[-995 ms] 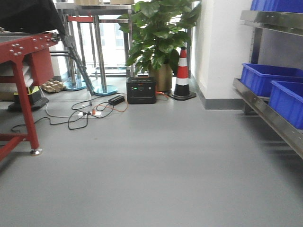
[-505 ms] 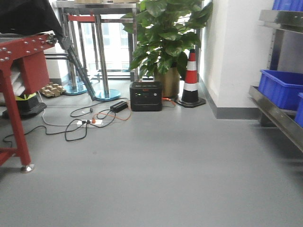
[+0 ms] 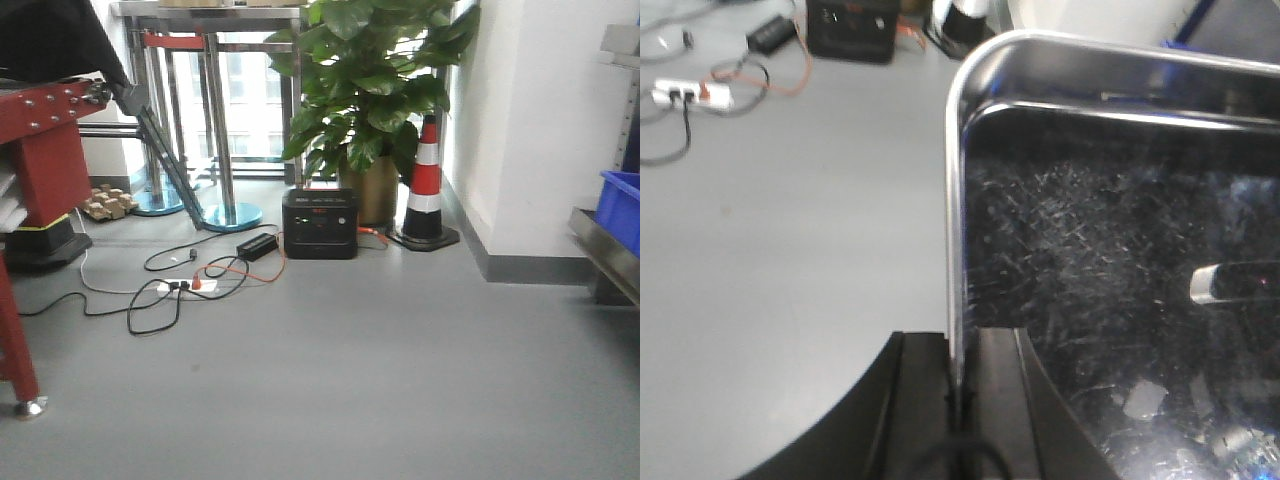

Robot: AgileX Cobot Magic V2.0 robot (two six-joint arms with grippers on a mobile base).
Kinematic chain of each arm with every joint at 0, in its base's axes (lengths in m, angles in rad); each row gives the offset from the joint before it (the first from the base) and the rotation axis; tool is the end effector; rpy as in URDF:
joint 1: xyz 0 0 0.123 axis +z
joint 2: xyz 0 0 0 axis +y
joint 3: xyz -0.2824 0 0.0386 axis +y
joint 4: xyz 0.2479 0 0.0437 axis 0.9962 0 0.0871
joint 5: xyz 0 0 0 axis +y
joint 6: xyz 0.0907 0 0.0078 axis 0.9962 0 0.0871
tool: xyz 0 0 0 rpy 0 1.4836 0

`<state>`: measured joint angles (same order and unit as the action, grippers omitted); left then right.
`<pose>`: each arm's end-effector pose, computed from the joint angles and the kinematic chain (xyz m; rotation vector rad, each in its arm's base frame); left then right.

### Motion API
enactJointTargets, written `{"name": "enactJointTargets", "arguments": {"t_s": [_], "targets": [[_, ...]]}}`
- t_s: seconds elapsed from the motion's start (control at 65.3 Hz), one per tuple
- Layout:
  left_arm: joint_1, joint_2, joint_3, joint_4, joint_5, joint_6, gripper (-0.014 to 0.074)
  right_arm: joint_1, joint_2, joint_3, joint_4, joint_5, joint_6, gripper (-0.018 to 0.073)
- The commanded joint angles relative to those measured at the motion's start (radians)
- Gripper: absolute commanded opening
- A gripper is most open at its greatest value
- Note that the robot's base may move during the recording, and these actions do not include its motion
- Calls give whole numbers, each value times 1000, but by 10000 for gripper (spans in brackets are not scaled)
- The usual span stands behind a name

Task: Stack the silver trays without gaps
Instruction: 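Hold the silver tray in both grippers while the base drives to the other rack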

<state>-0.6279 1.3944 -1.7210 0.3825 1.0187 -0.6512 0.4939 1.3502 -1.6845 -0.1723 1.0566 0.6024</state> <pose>0.2450 -0.1421 0.4820 0.0073 2.1225 -0.2928 0.2428 0.1153 0.4766 0.1105 2.2177 0.4015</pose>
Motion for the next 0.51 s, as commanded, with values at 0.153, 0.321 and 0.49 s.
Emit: {"name": "enactJointTargets", "arguments": {"t_s": [0.153,0.321,0.49], "targets": [[4,-21,-4,128,10,5,-17,-9,-14,-13,-93,7,-3,-78],[4,-21,-4,137,10,5,-17,-9,-14,-13,-90,7,-3,-78],[4,-21,-4,142,4,5,-17,-9,-14,-13,-90,7,-3,-78]]}}
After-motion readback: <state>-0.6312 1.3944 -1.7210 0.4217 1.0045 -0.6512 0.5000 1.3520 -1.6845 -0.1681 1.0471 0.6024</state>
